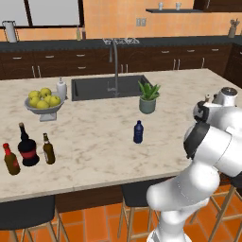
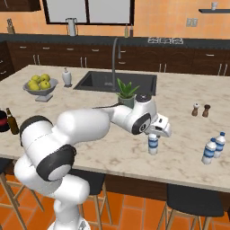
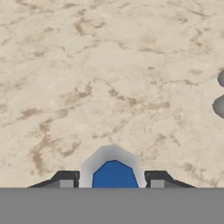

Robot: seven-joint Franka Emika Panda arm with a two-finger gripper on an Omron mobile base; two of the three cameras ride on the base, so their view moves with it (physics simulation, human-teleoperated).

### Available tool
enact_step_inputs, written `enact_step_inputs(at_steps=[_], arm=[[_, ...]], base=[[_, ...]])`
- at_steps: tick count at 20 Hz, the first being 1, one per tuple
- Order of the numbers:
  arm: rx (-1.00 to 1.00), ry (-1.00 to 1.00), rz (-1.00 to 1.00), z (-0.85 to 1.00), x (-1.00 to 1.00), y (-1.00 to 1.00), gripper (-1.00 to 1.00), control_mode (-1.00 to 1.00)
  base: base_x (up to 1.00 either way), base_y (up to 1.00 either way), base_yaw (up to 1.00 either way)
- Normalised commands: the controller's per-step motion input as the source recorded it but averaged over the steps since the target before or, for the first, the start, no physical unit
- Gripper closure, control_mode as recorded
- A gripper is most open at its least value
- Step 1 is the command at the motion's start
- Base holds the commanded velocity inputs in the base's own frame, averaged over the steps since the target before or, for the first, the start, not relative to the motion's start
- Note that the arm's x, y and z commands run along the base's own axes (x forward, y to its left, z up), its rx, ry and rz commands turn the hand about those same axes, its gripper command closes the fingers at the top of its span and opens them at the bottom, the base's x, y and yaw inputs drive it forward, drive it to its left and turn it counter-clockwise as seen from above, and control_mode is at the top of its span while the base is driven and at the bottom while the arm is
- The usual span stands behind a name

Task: Move the plastic bottles in the middle to the plastics group, and the glass bottles in the middle to the glass group.

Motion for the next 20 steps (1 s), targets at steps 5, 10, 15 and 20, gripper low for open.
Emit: enact_step_inputs(at_steps=[5, 10, 15, 20], arm=[[0.0, 0.0, -0.19, 0.0, -0.04, -0.97, 1.0, -1.0], [0.0, 0.0, -0.12, 0.0, -0.12, -0.65, 1.0, -1.0], [-0.01, 0.0, -0.05, 0.0, -0.03, -0.31, 1.0, -1.0], [0.0, 0.0, -0.06, -0.14, -0.04, -0.47, 1.0, -1.0]], base=[[0.0, 0.0, 0.0], [0.0, 0.0, 0.0], [0.0, 0.0, 0.0], [0.0, 0.0, 0.0]])
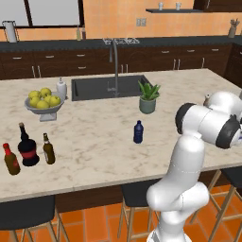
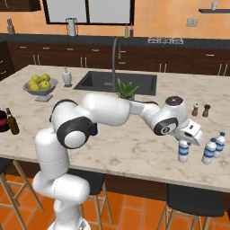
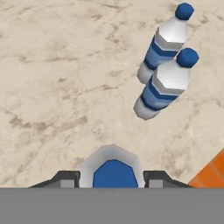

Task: Move the plastic bottles in the middle to the plastics group, and the glass bottles in the middle to the glass group.

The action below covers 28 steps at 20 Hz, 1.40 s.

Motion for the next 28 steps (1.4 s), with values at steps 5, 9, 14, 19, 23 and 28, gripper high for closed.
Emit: enact_step_inputs(at_steps=[5, 9, 14, 19, 23, 28], arm=[[0.05, -0.02, -0.06, -0.17, -0.15, -0.62, 1.0, -1.0], [0.08, -0.09, -0.01, 0.06, -0.1, -0.27, 1.0, -1.0], [0.11, -0.08, -0.03, 0.05, 0.0, -0.4, 1.0, -1.0], [0.0, 0.02, 0.0, 0.0, -0.01, -0.13, 1.0, -1.0], [0.0, 0.02, 0.0, 0.0, 0.0, -0.04, 1.0, -1.0], [0.0, 0.04, 0.0, -0.1, 0.0, 0.0, 1.0, -1.0]], base=[[0.0, 0.0, 0.0], [0.0, 0.0, 0.0], [0.0, 0.0, 0.0], [0.0, 0.0, 0.0], [0.0, 0.0, 0.0], [0.0, 0.0, 0.0]])
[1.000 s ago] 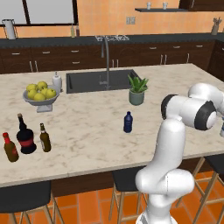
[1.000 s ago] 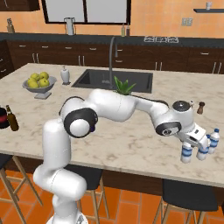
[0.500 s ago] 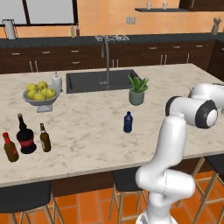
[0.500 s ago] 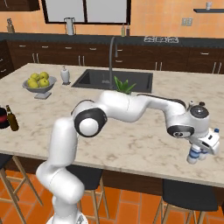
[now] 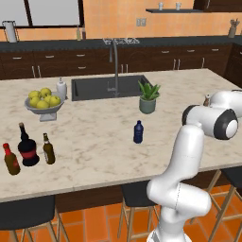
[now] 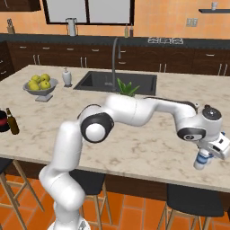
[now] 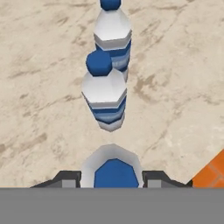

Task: Move the plastic bottles in the middle to the plastics group, and the glass bottles in the middle to the glass group.

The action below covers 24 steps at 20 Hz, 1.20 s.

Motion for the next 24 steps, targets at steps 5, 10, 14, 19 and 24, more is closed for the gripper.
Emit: enact_step_inputs(at_steps=[5, 10, 14, 19, 24], arm=[[0.0, 0.02, 0.0, -0.37, 0.07, 0.0, 1.0, -1.0], [0.0, 0.0, 0.0, -0.38, 0.1, 0.0, 1.0, -1.0], [0.0, 0.0, 0.0, -0.18, 0.14, 0.0, 1.0, -1.0], [0.0, 0.0, 0.0, -0.02, 0.12, 0.0, 1.0, -1.0], [-0.01, 0.0, 0.0, 0.0, 0.0, 0.04, 1.0, -1.0]], base=[[0.0, 0.0, 0.0], [0.0, 0.0, 0.0], [0.0, 0.0, 0.0], [0.0, 0.0, 0.0], [0.0, 0.0, 0.0]])
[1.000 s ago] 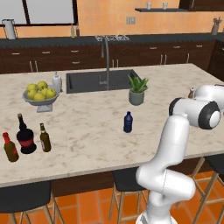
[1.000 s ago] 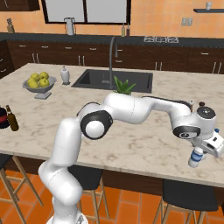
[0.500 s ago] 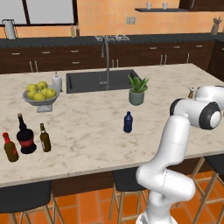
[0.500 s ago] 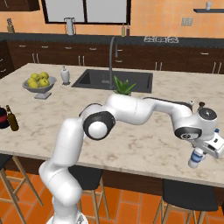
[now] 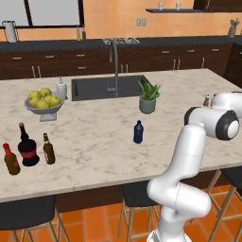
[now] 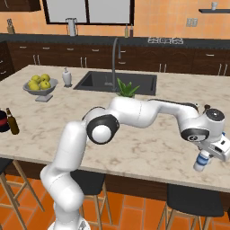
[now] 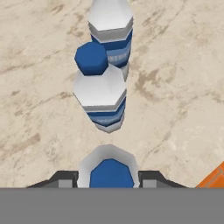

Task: Move the plastic bottles in the middle to the plastics group, and the glass bottles in the middle to the glass group.

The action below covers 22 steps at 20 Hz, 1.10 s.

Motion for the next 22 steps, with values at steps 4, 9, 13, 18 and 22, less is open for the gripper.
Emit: enact_step_inputs(at_steps=[4, 9, 13, 18, 22], arm=[[-0.04, 0.0, 0.0, -0.01, 0.0, 0.1, 1.0, -1.0], [0.0, 0.0, 0.0, -0.12, 0.0, 0.01, 1.0, -1.0], [0.0, 0.0, 0.0, -0.12, 0.0, 0.0, 1.0, -1.0], [0.0, 0.0, 0.0, 0.0, 0.0, 0.0, -1.0, -1.0], [0.0, 0.04, 0.0, 0.0, 0.0, 0.0, -1.0, -1.0]], base=[[0.0, 0.0, 0.0], [0.0, 0.0, 0.0], [0.0, 0.0, 0.0], [0.0, 0.0, 0.0], [0.0, 0.0, 0.0]])
